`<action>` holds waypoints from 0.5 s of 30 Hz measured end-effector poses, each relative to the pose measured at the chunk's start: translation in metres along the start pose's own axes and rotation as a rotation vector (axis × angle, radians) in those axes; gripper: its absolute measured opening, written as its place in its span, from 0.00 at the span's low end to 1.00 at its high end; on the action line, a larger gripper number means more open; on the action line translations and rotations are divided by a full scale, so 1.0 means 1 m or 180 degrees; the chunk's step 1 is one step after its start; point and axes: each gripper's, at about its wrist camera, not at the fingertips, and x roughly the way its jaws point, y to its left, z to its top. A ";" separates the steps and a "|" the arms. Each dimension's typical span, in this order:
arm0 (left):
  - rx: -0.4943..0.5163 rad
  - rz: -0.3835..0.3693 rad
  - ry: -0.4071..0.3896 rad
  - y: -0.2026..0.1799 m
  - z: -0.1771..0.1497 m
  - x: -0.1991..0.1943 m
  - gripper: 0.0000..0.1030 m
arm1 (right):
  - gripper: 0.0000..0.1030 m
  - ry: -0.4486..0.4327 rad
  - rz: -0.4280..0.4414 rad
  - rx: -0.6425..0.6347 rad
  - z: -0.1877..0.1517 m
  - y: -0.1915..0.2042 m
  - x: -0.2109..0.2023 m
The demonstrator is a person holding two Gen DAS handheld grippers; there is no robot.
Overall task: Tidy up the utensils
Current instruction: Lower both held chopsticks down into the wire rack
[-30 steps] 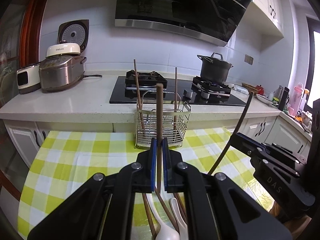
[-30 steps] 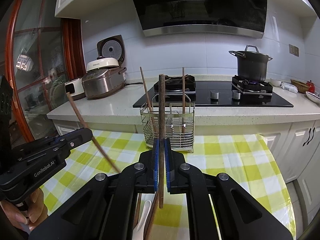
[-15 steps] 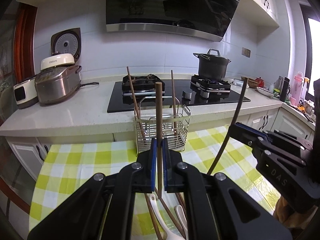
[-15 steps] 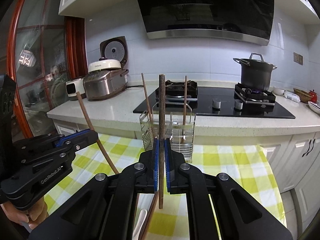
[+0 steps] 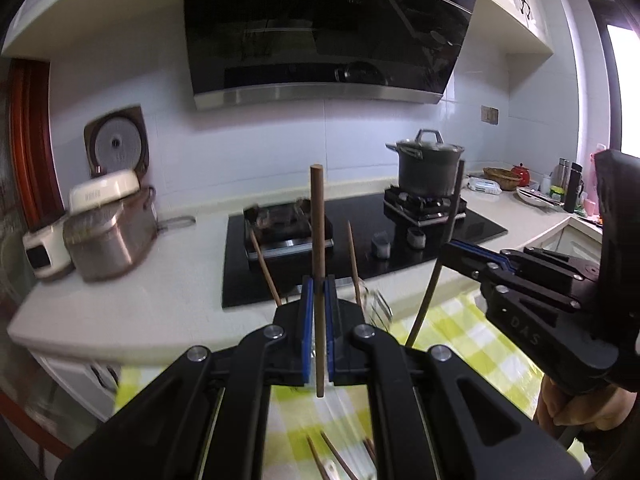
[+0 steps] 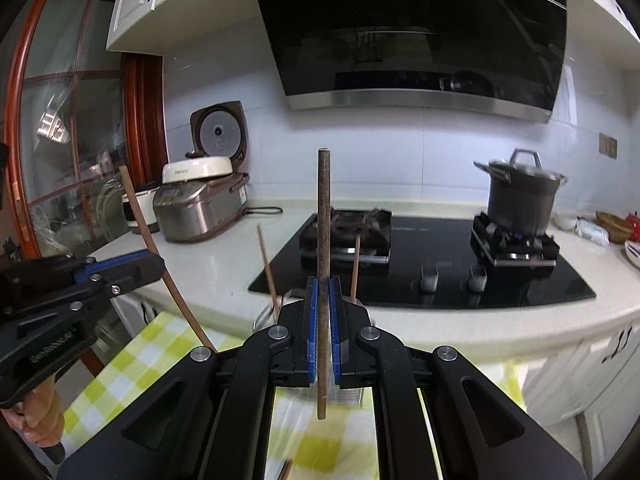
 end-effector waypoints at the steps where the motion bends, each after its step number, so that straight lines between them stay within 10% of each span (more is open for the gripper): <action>1: 0.0014 0.0014 -0.0010 0.002 0.013 0.004 0.05 | 0.07 -0.0009 -0.0007 0.0011 0.007 -0.002 0.005; 15: -0.0162 0.0077 0.0045 0.032 0.067 0.085 0.05 | 0.06 0.0051 -0.0012 0.0145 0.050 -0.032 0.078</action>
